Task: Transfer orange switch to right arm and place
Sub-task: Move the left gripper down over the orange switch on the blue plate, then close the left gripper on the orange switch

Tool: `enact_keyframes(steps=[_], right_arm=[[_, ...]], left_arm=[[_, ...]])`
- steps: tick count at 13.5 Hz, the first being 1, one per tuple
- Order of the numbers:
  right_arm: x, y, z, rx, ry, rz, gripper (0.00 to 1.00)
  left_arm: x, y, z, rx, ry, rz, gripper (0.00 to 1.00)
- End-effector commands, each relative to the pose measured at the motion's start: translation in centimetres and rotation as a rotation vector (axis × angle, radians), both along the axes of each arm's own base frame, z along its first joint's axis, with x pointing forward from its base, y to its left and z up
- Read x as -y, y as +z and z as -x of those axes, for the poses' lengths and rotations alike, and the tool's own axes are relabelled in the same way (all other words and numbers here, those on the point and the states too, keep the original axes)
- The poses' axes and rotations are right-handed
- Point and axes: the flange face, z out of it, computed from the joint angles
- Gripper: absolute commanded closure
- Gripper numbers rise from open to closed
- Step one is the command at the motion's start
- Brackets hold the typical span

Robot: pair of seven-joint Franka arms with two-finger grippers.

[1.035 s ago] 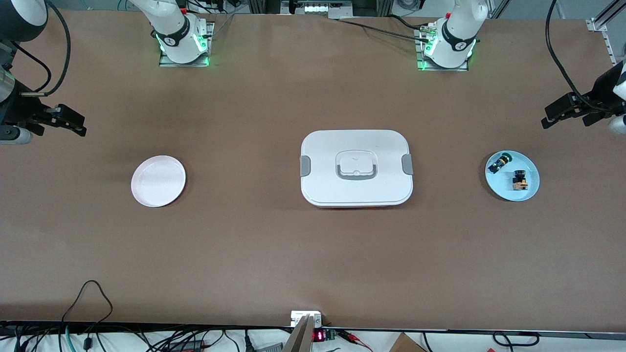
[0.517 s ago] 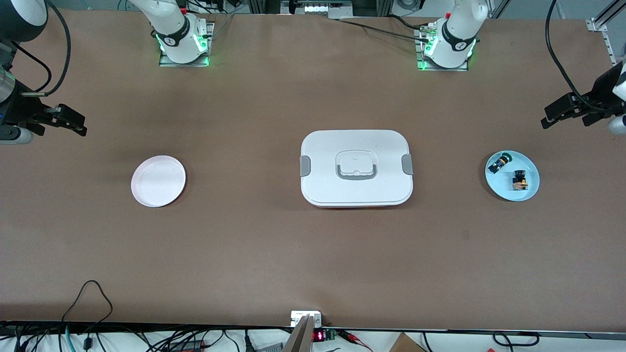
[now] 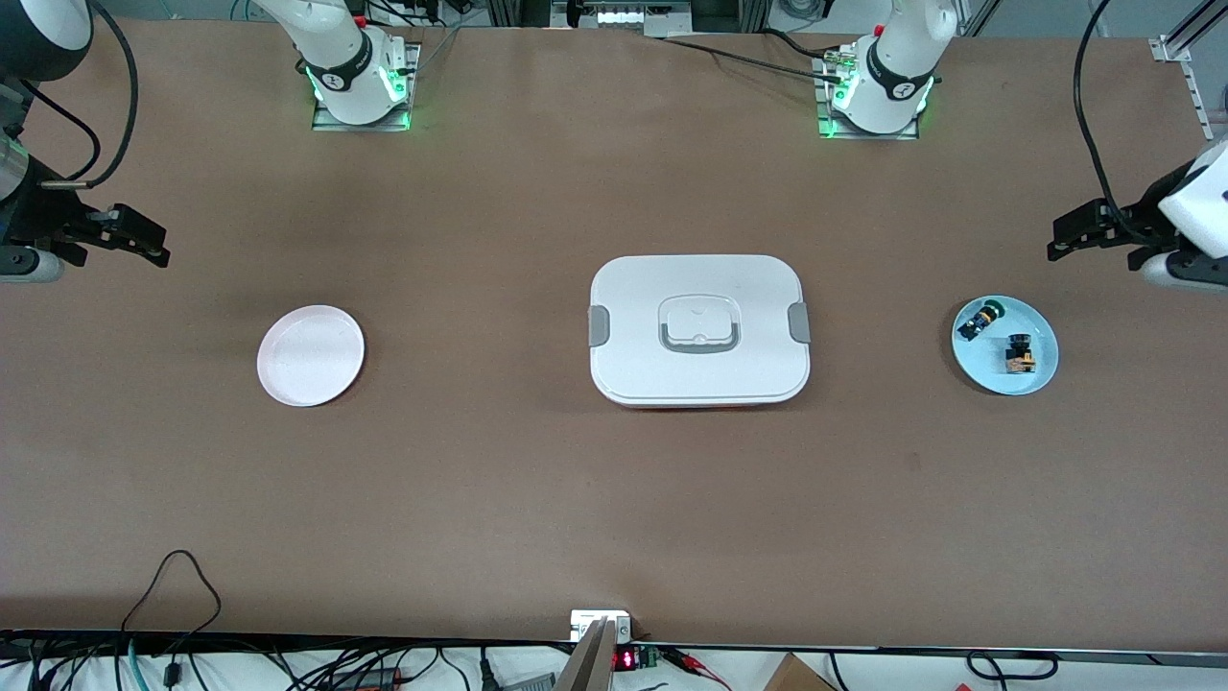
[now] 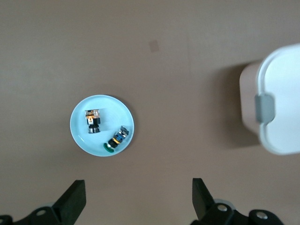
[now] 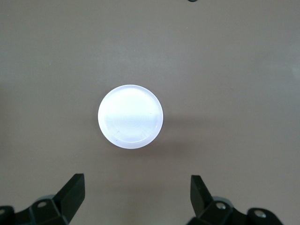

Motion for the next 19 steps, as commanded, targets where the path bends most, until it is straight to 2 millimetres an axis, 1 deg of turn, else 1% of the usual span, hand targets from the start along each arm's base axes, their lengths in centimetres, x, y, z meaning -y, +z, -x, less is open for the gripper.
enact_keyframes(steps=[1, 3, 5, 7, 8, 9, 10, 11, 12, 13, 14, 15, 17, 19], right_arm=[[-0.1, 0.5, -0.1, -0.005, 0.014, -0.015, 0.00], [-0.7, 0.5, -0.2, -0.005, 0.024, -0.014, 0.00], [-0.8, 0.5, -0.2, -0.005, 0.027, -0.014, 0.00], [-0.8, 0.5, -0.2, -0.006, 0.030, -0.014, 0.00], [-0.9, 0.5, -0.2, -0.006, 0.031, -0.014, 0.00], [-0.8, 0.5, -0.2, -0.006, 0.031, -0.014, 0.00], [-0.8, 0.5, -0.2, -0.006, 0.031, -0.014, 0.00], [-0.8, 0.5, -0.2, -0.006, 0.031, -0.014, 0.00], [-0.8, 0.5, -0.2, -0.006, 0.031, -0.014, 0.00], [-0.8, 0.4, -0.2, -0.007, 0.030, -0.013, 0.00], [-0.8, 0.5, -0.2, -0.006, 0.030, -0.014, 0.00], [-0.7, 0.4, -0.2, -0.007, 0.030, -0.013, 0.00], [-0.8, 0.3, -0.2, -0.009, 0.031, -0.013, 0.00], [-0.8, 0.2, -0.3, -0.012, 0.030, -0.013, 0.00]], left_arm=[[-2.4, -4.4, -0.9, -0.031, -0.238, 0.018, 0.00], [-4.0, -8.9, -0.4, -0.056, -0.397, 0.048, 0.00], [-4.6, -12.8, 0.5, -0.120, -0.571, 0.078, 0.00], [-5.0, -15.8, 0.8, -0.146, -0.737, 0.047, 0.00], [-5.5, -17.4, 0.4, -0.126, -0.856, 0.058, 0.00], [-6.9, -19.1, 0.2, -0.107, -0.966, 0.070, 0.00], [-7.4, -20.7, 0.1, -0.101, -1.057, 0.085, 0.00], [-8.4, -22.0, -0.1, -0.095, -1.117, 0.094, 0.00], [-9.0, -23.0, -0.3, -0.086, -1.184, 0.102, 0.00], [-9.2, -24.5, -0.6, -0.074, -1.277, 0.118, 0.00], [-10.1, -25.5, -0.8, -0.056, -1.336, 0.115, 0.00], [-11.5, -26.6, -0.8, -0.045, -1.368, 0.111, 0.00], [-12.6, -28.9, -1.3, -0.019, -1.468, 0.096, 0.00], [-13.5, -30.8, -1.2, 0.003, -1.491, 0.118, 0.00]])
